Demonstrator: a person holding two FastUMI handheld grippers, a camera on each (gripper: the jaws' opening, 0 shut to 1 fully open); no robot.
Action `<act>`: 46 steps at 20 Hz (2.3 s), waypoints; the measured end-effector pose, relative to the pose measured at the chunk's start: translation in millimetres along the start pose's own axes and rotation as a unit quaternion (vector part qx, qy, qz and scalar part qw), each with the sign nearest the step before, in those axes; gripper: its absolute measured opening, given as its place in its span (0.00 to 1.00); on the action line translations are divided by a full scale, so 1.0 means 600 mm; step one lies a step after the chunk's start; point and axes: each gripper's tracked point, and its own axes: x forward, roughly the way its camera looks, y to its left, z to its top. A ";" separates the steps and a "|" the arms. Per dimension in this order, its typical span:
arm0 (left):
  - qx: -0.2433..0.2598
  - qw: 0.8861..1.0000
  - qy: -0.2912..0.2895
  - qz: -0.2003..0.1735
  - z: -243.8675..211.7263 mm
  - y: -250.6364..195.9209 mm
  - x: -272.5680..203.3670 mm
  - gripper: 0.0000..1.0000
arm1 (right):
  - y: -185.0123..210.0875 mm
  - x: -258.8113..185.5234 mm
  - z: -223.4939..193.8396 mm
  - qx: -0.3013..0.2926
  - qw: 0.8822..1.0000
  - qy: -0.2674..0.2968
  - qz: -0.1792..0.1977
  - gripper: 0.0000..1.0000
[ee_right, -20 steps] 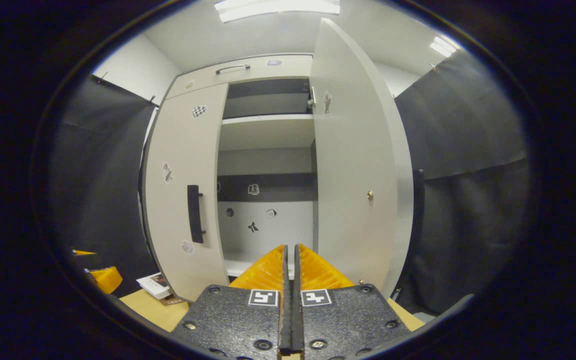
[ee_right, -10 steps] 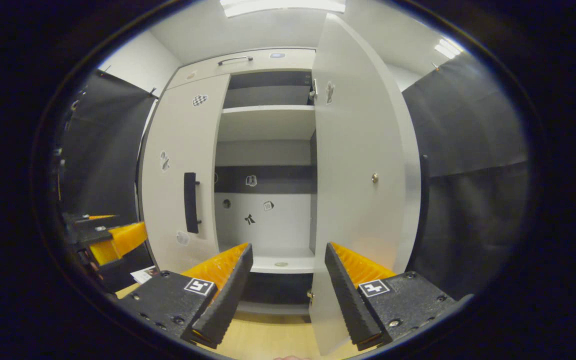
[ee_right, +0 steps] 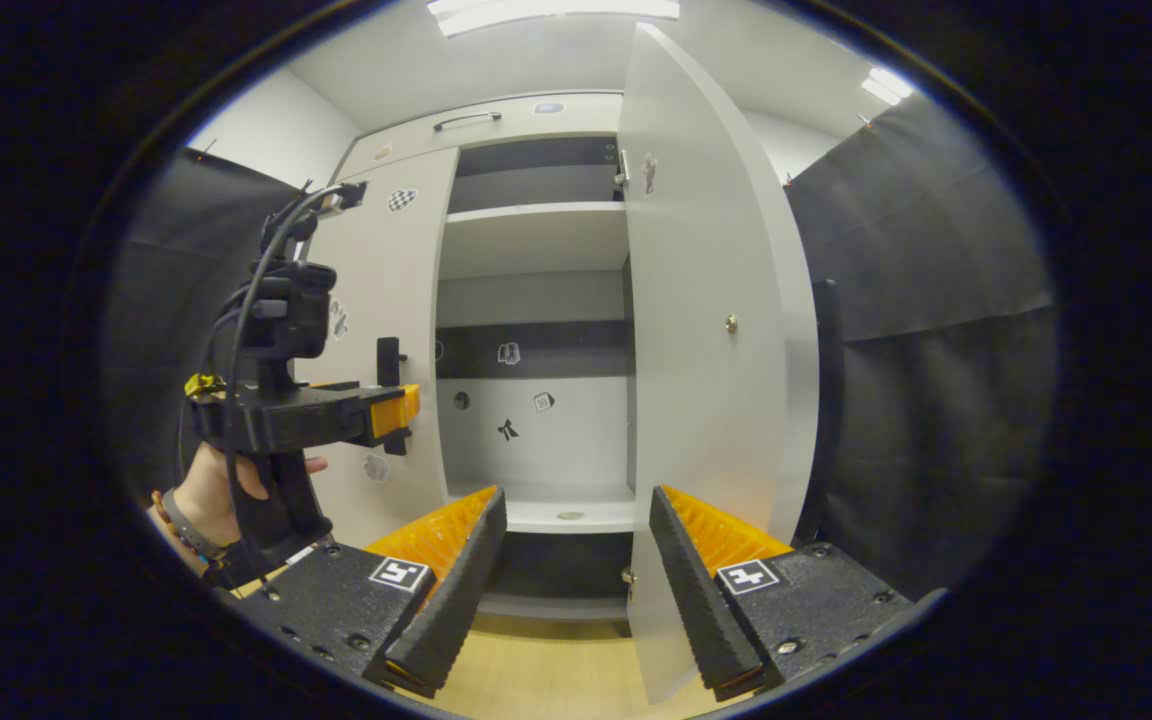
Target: Open the right door of the double-door shoe cabinet with the right hand, and open the left door with the left hand.
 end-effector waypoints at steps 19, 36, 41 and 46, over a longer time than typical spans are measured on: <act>-0.030 0.999 0.020 0.016 -0.015 0.003 0.029 0.93 | 0.007 0.006 -0.004 0.014 1.000 -0.007 0.012 0.89; -0.028 0.999 0.009 0.016 -0.019 -0.001 0.025 0.06 | 0.005 -0.002 -0.001 0.003 1.000 -0.012 0.009 0.89; -0.029 0.999 0.012 0.009 -0.013 0.001 -0.010 0.06 | 0.003 -0.017 -0.004 0.010 1.000 -0.010 0.003 0.91; -0.024 1.000 0.011 0.000 -0.008 0.012 -0.060 0.05 | 0.016 -0.036 -0.006 0.008 1.000 -0.010 0.006 0.89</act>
